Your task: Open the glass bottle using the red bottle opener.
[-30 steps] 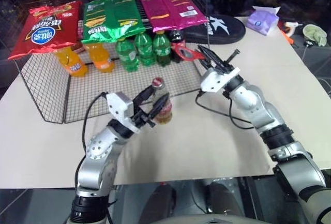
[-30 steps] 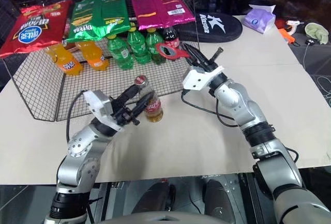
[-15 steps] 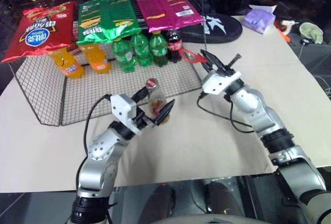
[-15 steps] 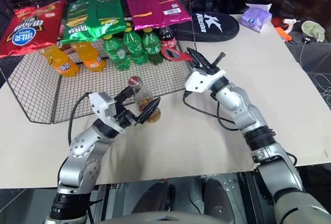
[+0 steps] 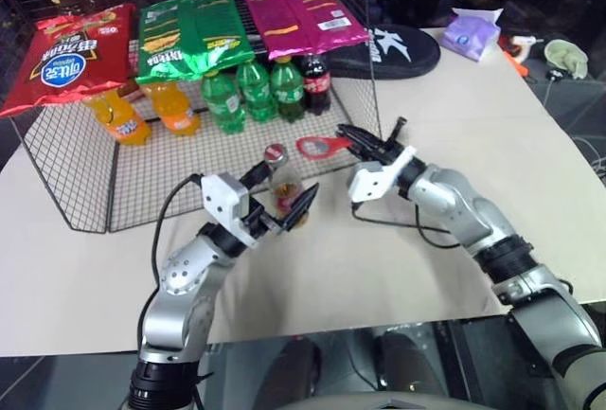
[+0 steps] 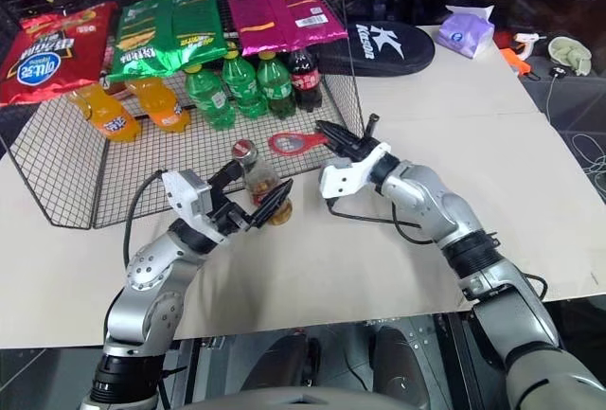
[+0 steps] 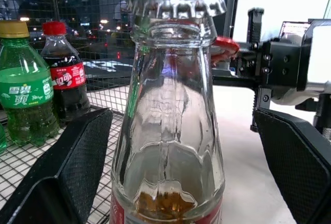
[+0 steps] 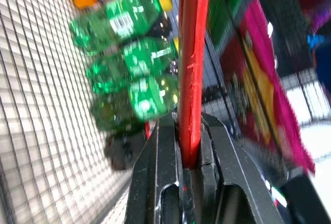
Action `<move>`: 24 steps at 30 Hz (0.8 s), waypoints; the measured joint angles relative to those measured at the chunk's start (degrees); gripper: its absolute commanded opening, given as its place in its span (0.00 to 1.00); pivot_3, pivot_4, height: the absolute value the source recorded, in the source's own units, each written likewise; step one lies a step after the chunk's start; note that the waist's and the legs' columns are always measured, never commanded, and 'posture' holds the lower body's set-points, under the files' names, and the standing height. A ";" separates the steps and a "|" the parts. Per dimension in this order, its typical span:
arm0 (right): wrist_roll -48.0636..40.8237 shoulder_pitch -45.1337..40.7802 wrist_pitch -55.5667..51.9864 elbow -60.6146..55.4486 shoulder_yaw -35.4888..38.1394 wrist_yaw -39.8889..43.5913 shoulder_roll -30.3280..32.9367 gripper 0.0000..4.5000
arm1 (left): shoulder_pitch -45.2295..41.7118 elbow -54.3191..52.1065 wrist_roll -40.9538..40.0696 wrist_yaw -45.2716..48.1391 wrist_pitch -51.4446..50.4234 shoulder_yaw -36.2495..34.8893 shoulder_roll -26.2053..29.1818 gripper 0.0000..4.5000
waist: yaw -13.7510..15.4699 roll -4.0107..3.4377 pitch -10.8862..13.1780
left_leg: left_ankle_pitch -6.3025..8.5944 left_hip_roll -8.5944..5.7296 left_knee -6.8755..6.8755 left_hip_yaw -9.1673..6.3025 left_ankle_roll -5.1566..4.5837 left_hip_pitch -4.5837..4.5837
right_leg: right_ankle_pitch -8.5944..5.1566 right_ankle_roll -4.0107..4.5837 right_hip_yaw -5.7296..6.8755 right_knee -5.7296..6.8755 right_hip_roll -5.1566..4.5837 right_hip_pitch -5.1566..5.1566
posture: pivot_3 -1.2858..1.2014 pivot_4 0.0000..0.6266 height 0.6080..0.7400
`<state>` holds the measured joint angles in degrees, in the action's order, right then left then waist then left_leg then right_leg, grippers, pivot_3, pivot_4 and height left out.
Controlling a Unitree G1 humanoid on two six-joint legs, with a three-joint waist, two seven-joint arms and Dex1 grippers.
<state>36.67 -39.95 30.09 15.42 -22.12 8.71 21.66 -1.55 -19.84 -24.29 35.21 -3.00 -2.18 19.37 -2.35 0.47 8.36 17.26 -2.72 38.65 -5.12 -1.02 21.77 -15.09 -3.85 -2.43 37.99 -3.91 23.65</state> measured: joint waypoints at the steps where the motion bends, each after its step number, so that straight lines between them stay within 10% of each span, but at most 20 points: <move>1: 0.01 -0.07 -0.01 -0.26 0.00 0.14 -0.14 0.00 | 0.00 0.00 0.04 0.00 0.00 0.00 0.00 1.00 | 0.00 0.00 0.00 | 0.00 0.00 0.00 0.00 0.00 0.00 | 0.00 0.00 0.00 -0.01 0.00 0.00 | 0.52 0.24 1.00; 24: -2.87 -0.96 -2.42 -2.01 2.96 0.66 -1.13 0.00 | 1.48 -0.11 0.31 0.08 -0.01 -0.08 0.23 1.00 | -0.01 0.00 0.00 | 0.00 -0.01 -0.01 0.01 0.00 0.01 | 0.00 0.00 -0.01 -0.01 -0.01 0.02 | 0.52 0.24 1.00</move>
<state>33.80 -40.91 27.68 13.41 -19.16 9.37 20.53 -0.07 -19.95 -23.98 35.29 -3.00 -2.26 19.60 -2.35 0.47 8.36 17.26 -2.72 38.64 -5.12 -1.02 21.78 -15.09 -3.85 -2.43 37.98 -3.92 23.67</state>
